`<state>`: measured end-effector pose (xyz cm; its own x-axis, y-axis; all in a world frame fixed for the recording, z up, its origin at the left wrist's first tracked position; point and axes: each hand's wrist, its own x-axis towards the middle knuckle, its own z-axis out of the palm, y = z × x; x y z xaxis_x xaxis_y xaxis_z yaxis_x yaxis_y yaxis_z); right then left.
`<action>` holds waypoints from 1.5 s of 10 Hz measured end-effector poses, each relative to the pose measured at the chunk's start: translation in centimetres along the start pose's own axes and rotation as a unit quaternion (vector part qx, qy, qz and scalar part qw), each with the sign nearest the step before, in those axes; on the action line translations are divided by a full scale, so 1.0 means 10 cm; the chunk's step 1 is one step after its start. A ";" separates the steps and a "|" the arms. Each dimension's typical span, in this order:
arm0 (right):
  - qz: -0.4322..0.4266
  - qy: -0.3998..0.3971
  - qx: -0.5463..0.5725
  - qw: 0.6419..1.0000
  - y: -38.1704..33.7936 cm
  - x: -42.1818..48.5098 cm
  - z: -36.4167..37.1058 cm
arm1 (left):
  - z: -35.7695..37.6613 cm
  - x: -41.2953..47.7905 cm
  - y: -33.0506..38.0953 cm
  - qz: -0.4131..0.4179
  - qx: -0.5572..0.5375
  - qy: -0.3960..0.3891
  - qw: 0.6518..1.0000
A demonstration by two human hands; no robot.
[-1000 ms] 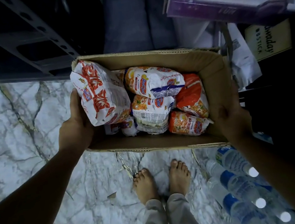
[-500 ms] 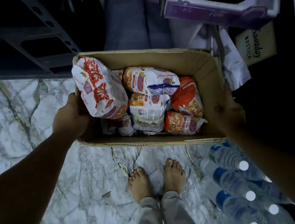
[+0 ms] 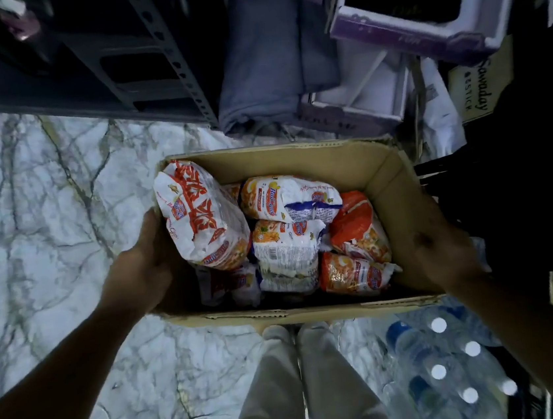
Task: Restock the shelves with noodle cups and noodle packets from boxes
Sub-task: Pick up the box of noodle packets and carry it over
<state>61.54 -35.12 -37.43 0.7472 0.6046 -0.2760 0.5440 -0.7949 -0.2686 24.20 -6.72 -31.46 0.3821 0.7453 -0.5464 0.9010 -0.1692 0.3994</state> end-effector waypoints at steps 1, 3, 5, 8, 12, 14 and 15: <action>0.007 -0.056 -0.004 0.998 -0.14 -0.23 -0.27 | 0.25 -0.41 -0.15 -0.047 0.017 -0.012 0.999; -0.034 -0.092 0.009 0.995 -0.57 -0.62 -0.93 | -0.22 -1.29 -0.19 -0.111 -0.011 0.022 0.994; -0.047 -0.102 0.040 0.993 -0.86 -0.94 -1.52 | -0.69 -2.19 -0.10 -0.127 -0.049 0.064 0.989; -0.129 -0.126 0.065 0.982 -1.22 -1.01 -2.46 | -0.95 -3.32 0.25 -0.167 -0.074 0.171 0.968; -0.339 -0.172 -0.013 0.925 -1.86 -0.82 -3.10 | -0.45 -4.63 0.90 -0.312 -0.207 0.277 0.885; -0.435 -0.246 -0.060 0.864 -2.42 -1.06 -3.04 | -0.02 -5.36 0.95 -0.387 -0.269 0.336 0.816; -0.480 -0.272 -0.065 0.832 -2.71 -1.29 -2.80 | 0.22 -5.73 0.97 -0.437 -0.294 0.338 0.780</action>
<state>47.85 -22.82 -0.76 -0.3190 0.8685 -0.3794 0.8535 0.0892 -0.5135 11.47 -52.51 2.11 -0.7002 0.6137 -0.3648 0.4307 0.7707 0.4696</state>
